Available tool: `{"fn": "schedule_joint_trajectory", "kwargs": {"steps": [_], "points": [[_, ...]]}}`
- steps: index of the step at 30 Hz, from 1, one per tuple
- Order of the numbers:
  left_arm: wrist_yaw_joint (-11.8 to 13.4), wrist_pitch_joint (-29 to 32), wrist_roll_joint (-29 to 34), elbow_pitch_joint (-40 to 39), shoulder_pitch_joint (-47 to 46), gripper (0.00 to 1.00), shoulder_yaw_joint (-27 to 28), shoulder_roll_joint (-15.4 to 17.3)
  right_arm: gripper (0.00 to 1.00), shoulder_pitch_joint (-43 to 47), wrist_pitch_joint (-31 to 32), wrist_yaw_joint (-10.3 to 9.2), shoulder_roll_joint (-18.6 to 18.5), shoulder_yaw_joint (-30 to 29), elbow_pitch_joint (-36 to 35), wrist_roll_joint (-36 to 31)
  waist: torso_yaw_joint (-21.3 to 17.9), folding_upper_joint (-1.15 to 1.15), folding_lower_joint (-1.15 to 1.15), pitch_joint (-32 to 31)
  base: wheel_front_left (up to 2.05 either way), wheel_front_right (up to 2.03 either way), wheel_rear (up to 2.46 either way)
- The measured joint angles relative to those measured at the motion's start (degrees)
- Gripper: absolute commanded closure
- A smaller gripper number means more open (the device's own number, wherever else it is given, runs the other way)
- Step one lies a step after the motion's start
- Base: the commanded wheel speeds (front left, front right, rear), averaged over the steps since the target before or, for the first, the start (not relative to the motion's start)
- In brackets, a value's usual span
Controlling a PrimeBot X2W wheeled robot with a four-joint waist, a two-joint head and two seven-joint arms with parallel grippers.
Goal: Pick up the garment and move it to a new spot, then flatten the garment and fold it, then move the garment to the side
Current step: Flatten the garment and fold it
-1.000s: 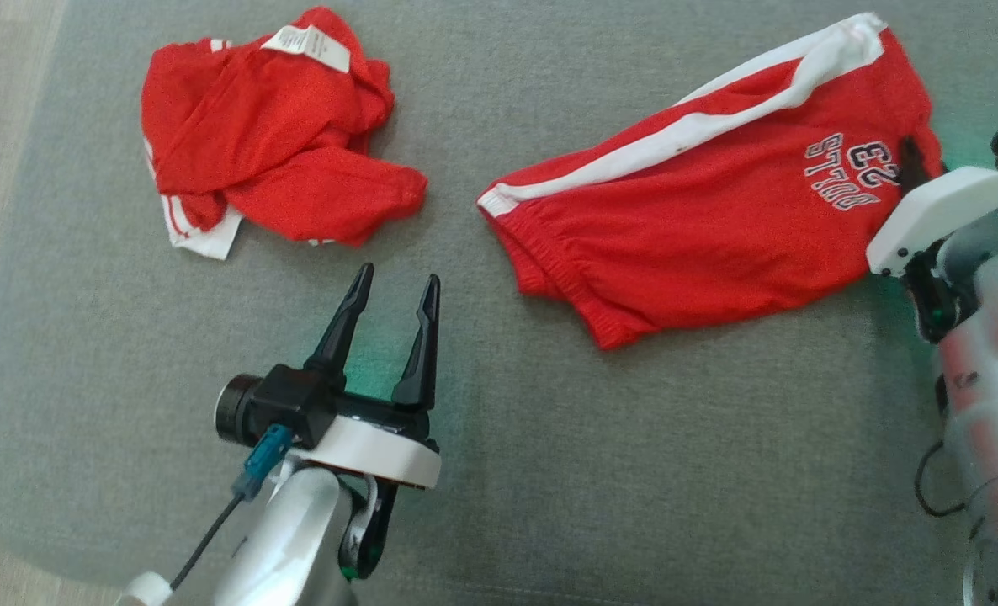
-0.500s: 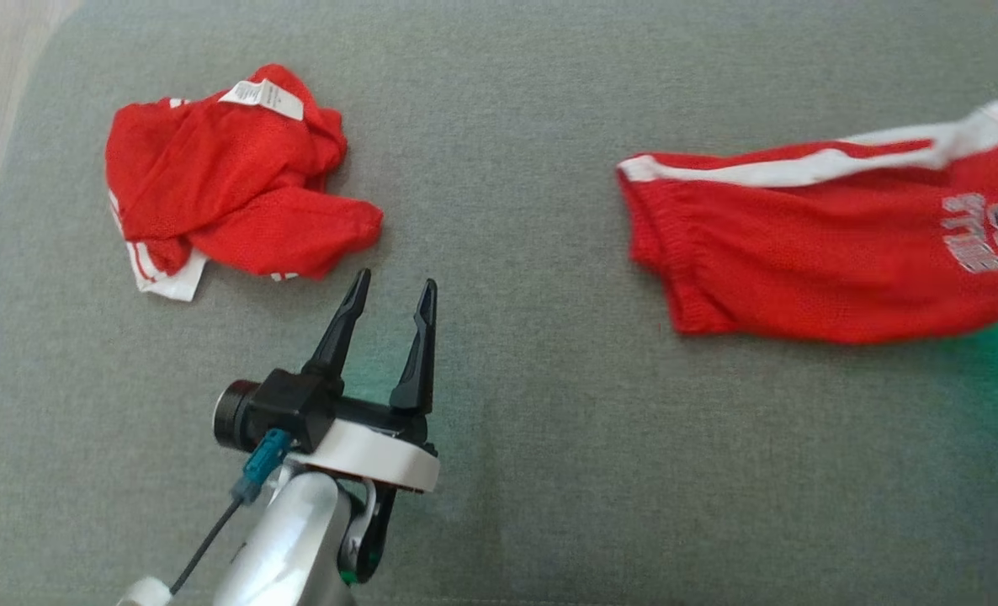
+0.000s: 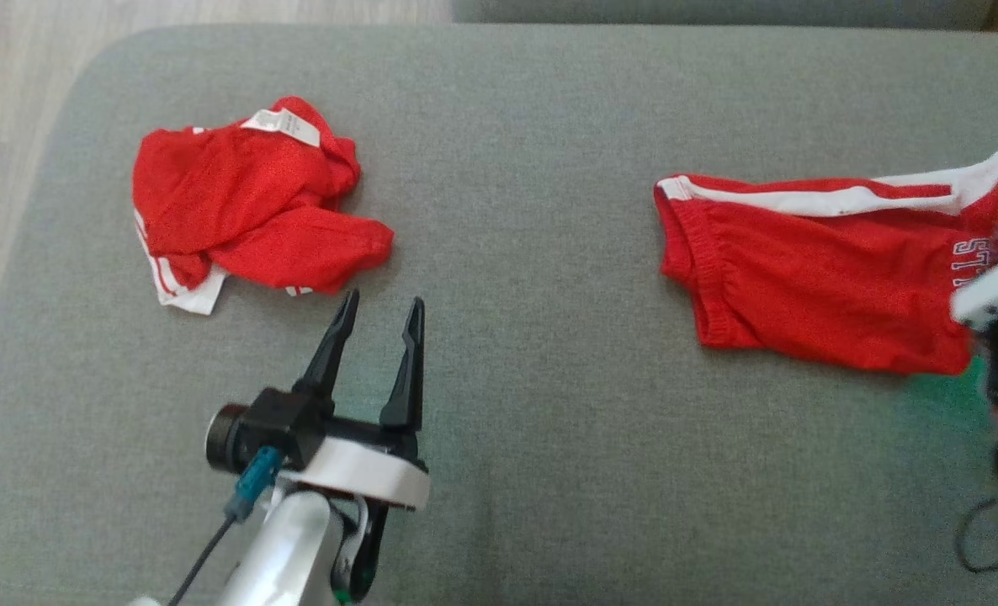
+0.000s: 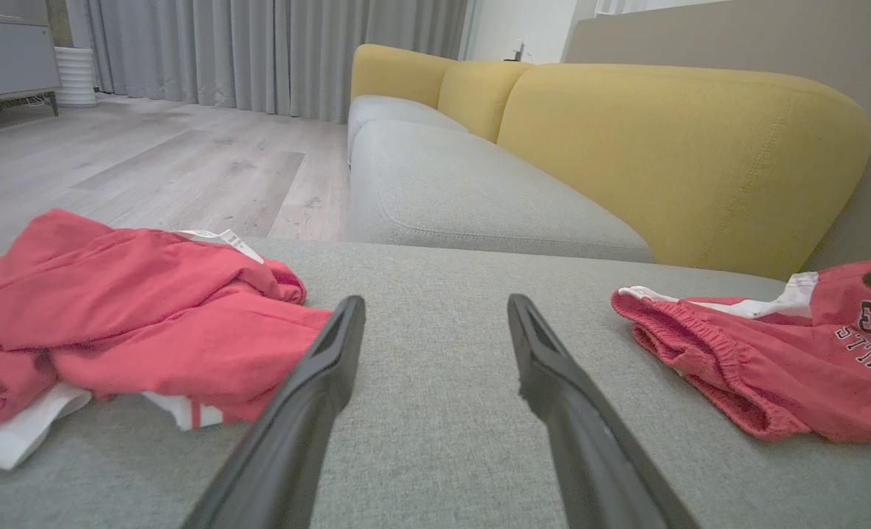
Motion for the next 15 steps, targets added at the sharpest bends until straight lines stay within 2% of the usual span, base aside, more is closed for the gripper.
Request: {"fn": "schedule_joint_trajectory", "kwargs": {"steps": [7,15], "points": [[0.0,0.0,0.0,0.0,3.2,0.0,0.3,0.0,1.0,0.7,0.6,0.0,7.7,6.3,-9.3,4.3,1.0,0.0,0.0,-3.1,0.0,0.0,0.0],[0.0,0.0,0.0,0.0,3.2,0.0,0.6,0.0,1.0,3.6,3.3,0.0,12.8,14.4,-17.3,7.5,3.3,0.0,0.0,-4.6,0.0,0.0,0.0]]}}
